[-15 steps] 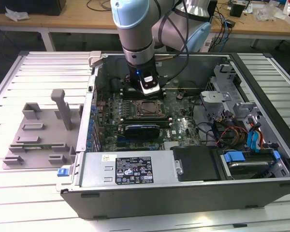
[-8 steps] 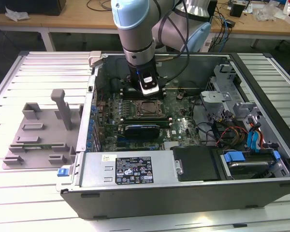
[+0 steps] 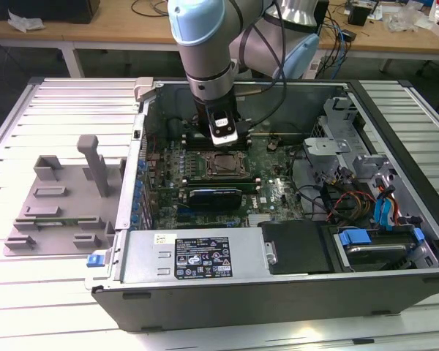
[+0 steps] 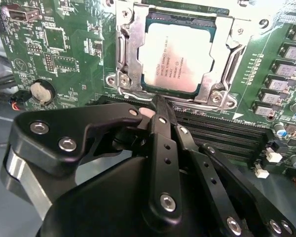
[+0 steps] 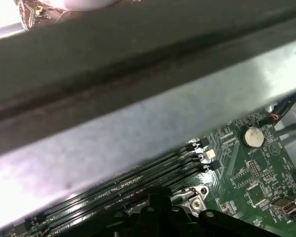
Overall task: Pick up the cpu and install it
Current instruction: 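Install the first cpu locking lever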
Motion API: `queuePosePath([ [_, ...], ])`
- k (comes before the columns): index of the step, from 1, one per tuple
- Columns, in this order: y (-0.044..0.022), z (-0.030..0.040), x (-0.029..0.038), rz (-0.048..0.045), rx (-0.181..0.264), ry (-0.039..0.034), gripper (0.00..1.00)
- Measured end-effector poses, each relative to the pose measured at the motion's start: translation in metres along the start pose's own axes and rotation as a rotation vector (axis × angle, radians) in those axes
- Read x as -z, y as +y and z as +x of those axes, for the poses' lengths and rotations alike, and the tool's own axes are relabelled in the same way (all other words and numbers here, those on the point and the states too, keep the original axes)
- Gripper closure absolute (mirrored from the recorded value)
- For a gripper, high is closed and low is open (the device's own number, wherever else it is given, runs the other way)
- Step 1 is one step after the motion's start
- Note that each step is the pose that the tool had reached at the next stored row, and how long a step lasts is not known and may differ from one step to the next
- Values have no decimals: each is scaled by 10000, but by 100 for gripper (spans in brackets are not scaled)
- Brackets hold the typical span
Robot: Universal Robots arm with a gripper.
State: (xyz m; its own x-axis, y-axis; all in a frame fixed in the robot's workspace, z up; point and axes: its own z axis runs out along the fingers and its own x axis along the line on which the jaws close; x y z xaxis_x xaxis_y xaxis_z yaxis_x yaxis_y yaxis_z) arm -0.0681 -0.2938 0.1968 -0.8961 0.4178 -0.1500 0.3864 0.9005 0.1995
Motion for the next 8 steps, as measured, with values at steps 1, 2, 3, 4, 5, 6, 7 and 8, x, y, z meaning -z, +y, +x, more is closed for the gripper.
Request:
queuePosePath([
  [1,1,-3,-2,3,-11,-2,89],
  [2,5,-13,-6,2,-15,-5,89],
  [3,10,-23,-10,1,-15,-5,89],
  [4,14,-32,-12,1,-15,-5,89],
  [5,21,-48,-16,1,-17,-5,89],
  [6,25,-58,-19,1,-17,-6,89],
  [7,37,-82,-26,0,-16,-6,89],
  [8,42,-92,-29,1,-17,-6,89],
])
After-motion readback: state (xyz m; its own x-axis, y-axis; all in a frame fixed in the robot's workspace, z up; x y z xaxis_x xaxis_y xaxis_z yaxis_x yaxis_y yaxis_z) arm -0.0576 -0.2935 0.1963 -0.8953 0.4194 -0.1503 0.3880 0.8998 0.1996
